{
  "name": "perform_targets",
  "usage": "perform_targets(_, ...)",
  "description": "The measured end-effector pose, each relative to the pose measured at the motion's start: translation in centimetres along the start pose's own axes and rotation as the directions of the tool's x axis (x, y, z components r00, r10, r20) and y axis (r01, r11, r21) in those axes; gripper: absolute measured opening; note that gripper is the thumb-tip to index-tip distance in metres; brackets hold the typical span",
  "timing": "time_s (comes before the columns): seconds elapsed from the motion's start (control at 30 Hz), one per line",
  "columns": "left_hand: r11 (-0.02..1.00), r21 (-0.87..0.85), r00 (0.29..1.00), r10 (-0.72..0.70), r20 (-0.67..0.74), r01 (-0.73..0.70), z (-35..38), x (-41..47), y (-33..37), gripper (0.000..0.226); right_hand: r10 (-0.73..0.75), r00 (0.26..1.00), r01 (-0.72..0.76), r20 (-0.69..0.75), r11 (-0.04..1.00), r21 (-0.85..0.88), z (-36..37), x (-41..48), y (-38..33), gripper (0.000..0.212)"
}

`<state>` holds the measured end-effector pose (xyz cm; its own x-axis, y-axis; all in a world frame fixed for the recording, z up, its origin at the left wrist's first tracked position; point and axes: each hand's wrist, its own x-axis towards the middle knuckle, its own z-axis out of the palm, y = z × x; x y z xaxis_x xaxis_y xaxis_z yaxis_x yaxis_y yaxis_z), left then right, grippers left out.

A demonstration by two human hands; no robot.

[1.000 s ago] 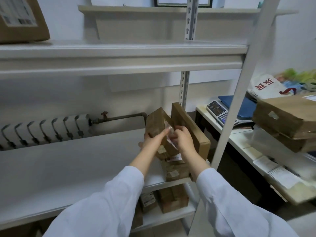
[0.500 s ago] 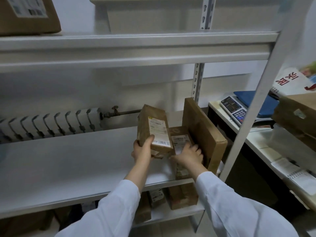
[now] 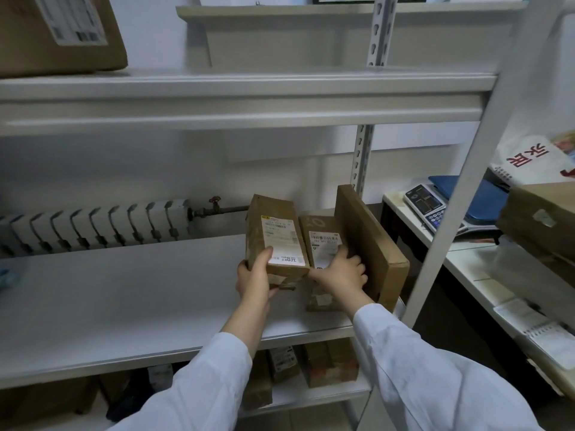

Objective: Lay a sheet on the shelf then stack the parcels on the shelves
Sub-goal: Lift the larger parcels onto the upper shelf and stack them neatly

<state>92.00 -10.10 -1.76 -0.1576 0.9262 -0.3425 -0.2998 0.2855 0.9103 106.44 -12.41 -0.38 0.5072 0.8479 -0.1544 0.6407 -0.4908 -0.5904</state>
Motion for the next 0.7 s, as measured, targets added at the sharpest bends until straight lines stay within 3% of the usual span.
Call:
perform_targets(0.33, 0.971, -0.225, 0.997, -0.08, 0.005, 0.08, -2.7, -1.9, 2.0, 0.046, -0.02, 0.998, 0.04, -0.059, 0.929, 0.367, -2.8, -2.1, -1.6, 0.081)
perform_targets(0.5, 0.874, -0.462, 0.988, -0.127, 0.091, 0.155, -5.6, -4.0, 3.3, 0.034, -0.091, 0.993, 0.111, -0.069, 0.909, 0.402, -4.1, -5.0, -3.1, 0.091)
perform_targets(0.7, 0.741, -0.649, 0.972, -0.023, 0.234, 0.173, -11.7, -6.0, 4.4, 0.038, -0.216, 0.975, 0.214, -0.051, 0.852, 0.478, -4.2, -8.1, -6.0, 0.081)
